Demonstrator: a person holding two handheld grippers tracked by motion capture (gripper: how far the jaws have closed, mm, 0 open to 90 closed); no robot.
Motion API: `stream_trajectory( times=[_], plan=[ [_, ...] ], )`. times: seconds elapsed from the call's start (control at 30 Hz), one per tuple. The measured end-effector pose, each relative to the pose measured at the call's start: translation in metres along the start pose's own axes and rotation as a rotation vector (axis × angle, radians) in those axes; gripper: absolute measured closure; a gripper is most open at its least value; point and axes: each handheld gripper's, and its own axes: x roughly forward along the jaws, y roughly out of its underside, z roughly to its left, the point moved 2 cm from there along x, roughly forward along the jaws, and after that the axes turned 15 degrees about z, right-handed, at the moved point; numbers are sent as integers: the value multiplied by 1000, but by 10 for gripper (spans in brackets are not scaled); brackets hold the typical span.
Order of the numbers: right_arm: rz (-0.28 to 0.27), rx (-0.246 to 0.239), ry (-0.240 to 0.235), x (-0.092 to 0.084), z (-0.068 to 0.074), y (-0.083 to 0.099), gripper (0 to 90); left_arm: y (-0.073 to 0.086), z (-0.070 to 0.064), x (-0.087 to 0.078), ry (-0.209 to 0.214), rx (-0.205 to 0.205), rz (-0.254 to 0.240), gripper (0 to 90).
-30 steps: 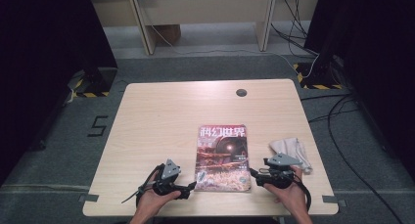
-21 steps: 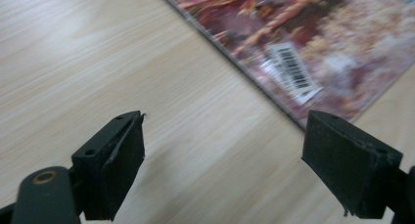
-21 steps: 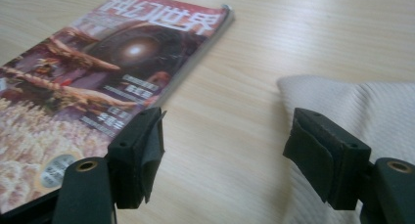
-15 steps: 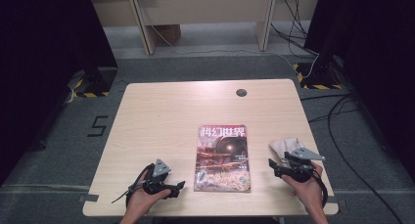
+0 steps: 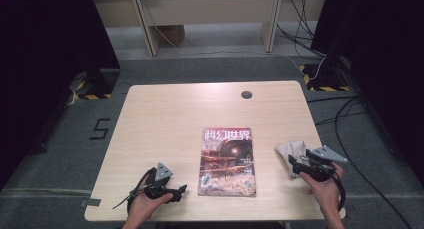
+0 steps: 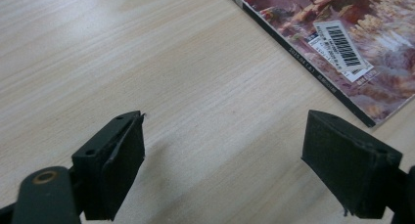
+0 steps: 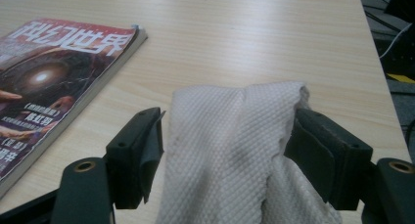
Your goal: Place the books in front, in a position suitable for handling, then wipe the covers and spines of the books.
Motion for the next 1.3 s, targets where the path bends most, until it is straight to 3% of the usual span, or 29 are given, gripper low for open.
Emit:
stream_trajectory(
  times=[0.07,0.3,0.73,0.83,0.97,1.07,1.2,1.3],
  plan=[
    [5,19,-6,1,-1,1,289,1,1,-1,-8,-9,-5,154],
    [0,-10,6,-1,5,-2,290,5,4,-7,-26,-32,-24,156],
    [9,-25,24,-5,3,0,291,5,-2,-8,-37,-13,-20,158],
    [10,-46,14,-4,4,-1,291,6,-4,-8,-38,-6,-15,159],
    [37,-61,17,2,6,-4,290,9,-6,-10,-34,-16,-15,159],
    [28,-68,20,1,7,-8,290,12,-6,-12,-46,-22,-17,159],
    [26,-57,53,-2,-1,-9,286,11,-8,-11,-16,-41,-25,160],
    [37,-24,69,-3,-11,-7,266,8,-11,-9,-15,-14,-20,160]
  ],
)
